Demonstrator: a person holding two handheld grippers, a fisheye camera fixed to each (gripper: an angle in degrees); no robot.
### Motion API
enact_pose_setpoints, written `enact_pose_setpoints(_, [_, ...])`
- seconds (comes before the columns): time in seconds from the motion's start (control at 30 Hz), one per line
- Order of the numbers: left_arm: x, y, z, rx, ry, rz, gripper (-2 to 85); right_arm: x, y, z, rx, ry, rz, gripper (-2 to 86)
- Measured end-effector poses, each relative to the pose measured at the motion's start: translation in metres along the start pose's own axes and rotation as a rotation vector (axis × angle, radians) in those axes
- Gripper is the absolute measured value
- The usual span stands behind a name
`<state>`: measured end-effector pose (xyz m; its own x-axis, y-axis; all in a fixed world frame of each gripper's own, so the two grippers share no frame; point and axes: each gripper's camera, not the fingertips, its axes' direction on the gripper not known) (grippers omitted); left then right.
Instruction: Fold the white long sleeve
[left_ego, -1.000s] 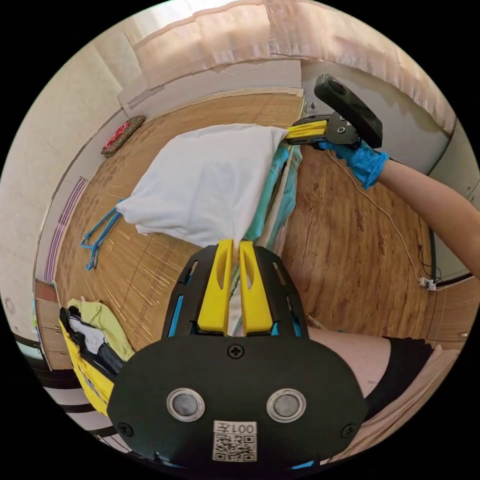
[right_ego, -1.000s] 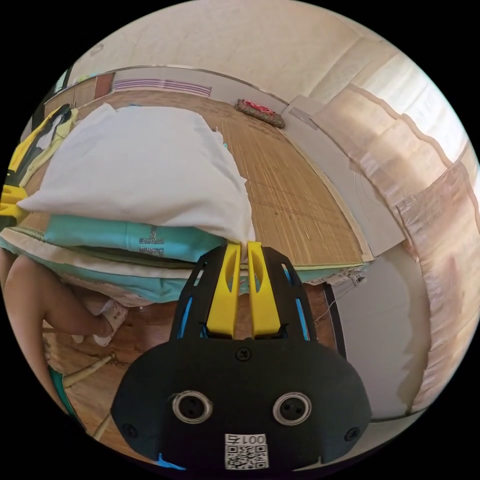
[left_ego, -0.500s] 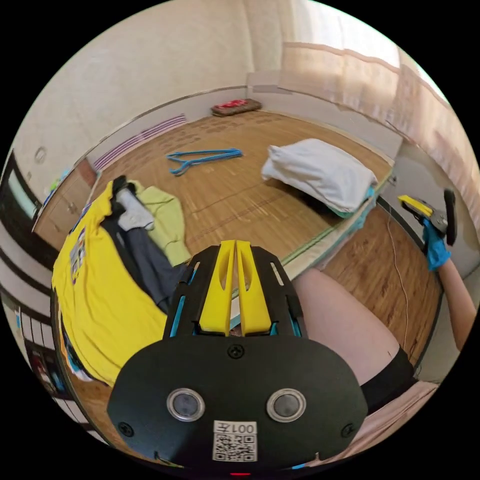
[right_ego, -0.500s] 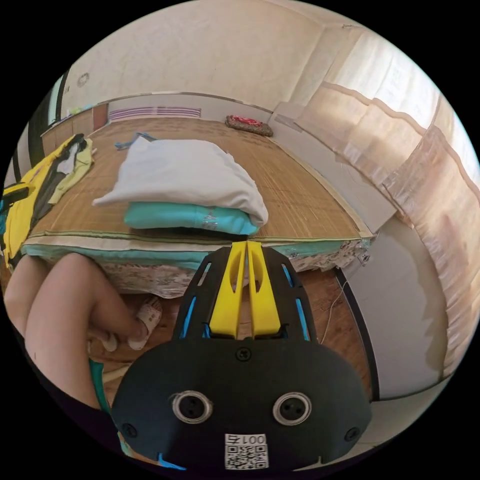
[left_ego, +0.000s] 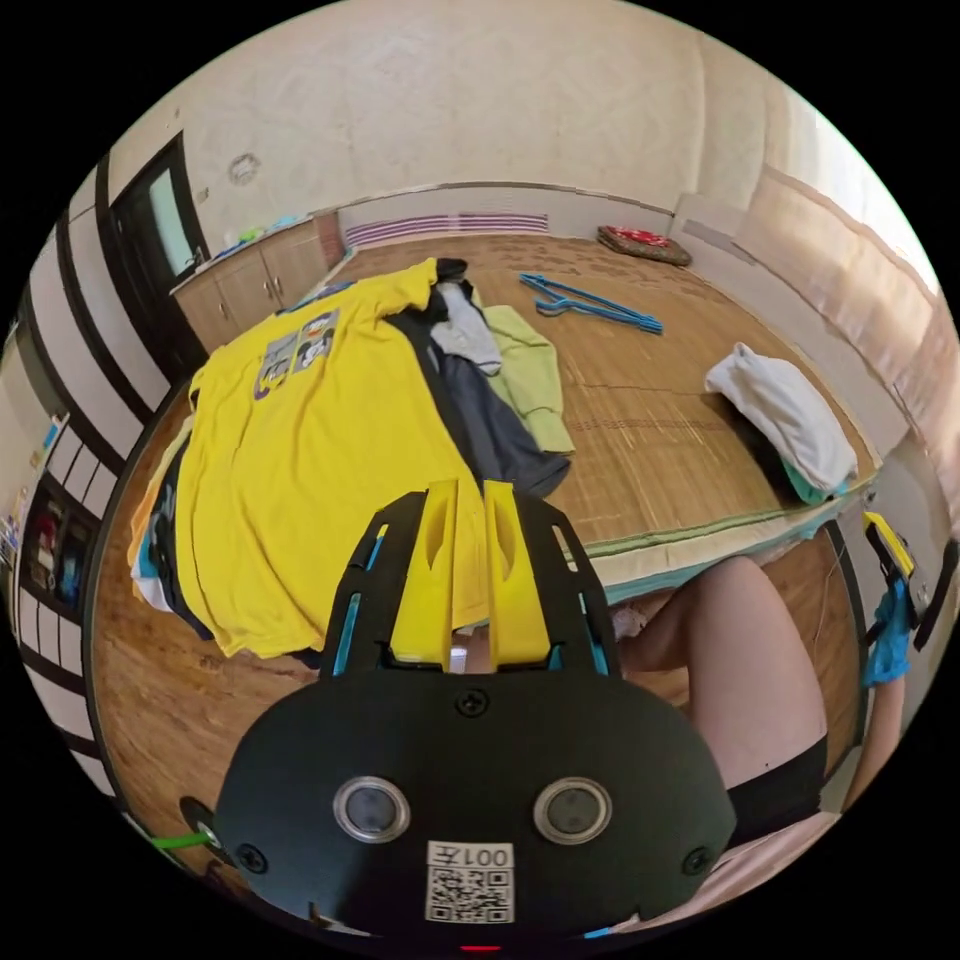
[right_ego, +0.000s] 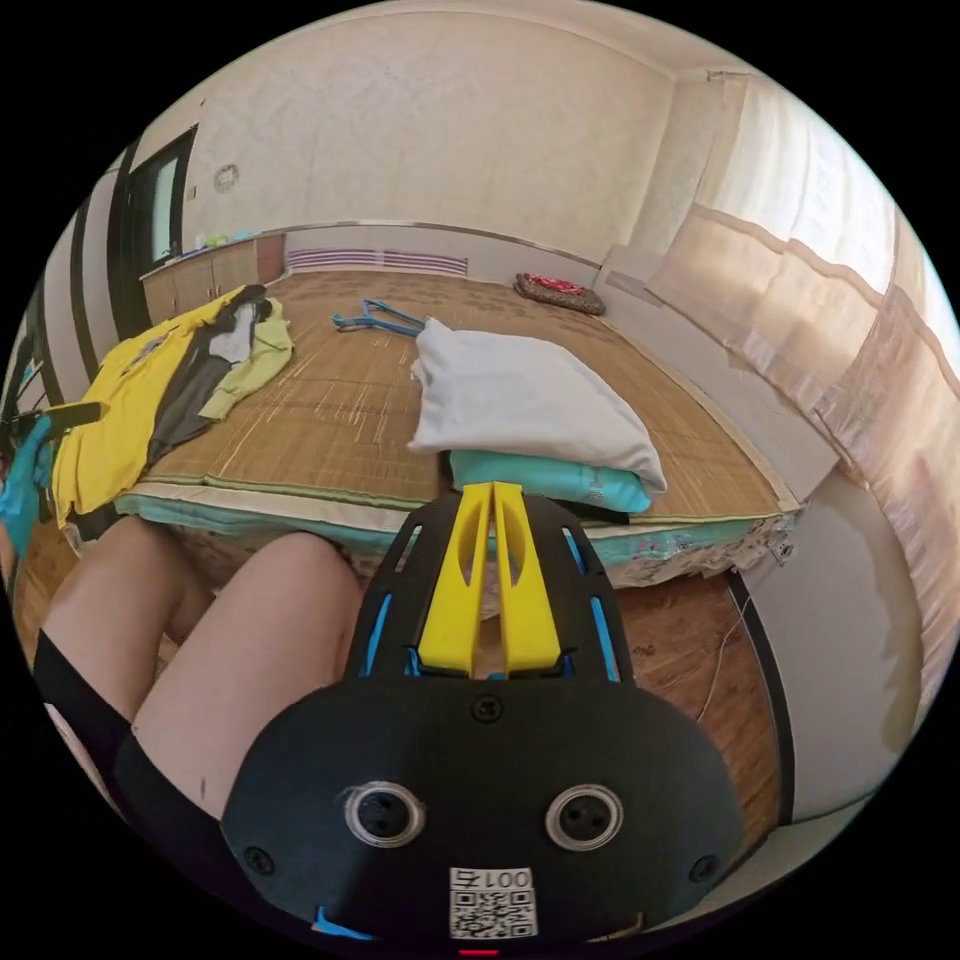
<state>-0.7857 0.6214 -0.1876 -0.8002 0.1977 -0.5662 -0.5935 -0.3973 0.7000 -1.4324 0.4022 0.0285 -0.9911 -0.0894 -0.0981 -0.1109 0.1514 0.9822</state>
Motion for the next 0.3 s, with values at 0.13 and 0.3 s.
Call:
enact_pose_setpoints(0.13, [-0.016, 0.002, 0.024, -0.04, 0.001, -0.022, 2.3, -0.014, -0.006, 0.003, -0.013, -0.044, -0.056, 0.5])
enact_pose_setpoints(0.3, [-0.021, 0.003, 0.055, -0.099, 0.014, -0.007, 4.4, -0.02, -0.009, 0.005, -0.024, -0.051, -0.056, 0.6])
